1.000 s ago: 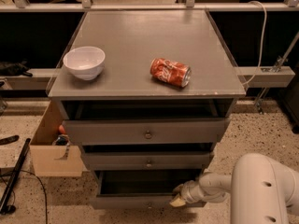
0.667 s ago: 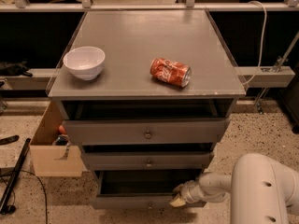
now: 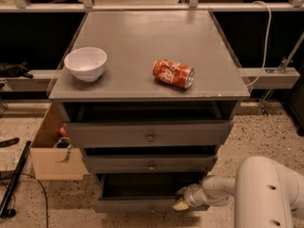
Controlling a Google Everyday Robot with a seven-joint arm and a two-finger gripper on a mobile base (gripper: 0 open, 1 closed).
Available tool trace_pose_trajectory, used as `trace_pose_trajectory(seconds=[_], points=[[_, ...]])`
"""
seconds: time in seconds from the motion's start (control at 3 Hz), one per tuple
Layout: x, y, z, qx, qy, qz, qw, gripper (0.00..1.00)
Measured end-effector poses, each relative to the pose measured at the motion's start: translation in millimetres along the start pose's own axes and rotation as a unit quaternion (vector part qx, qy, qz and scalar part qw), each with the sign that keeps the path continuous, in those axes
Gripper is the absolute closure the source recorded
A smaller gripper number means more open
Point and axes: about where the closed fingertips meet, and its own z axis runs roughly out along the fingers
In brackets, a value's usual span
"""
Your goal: Open bottom drawer
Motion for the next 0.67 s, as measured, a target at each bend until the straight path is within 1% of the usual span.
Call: trace_pose_trajectory(seconds=[0.33,0.67], points=[[0.0,0.1,0.0,0.000,0.000,0.000,1.0000,0.06],[0.1,0.2,0.0,0.000,0.000,0.000,1.0000,0.19]])
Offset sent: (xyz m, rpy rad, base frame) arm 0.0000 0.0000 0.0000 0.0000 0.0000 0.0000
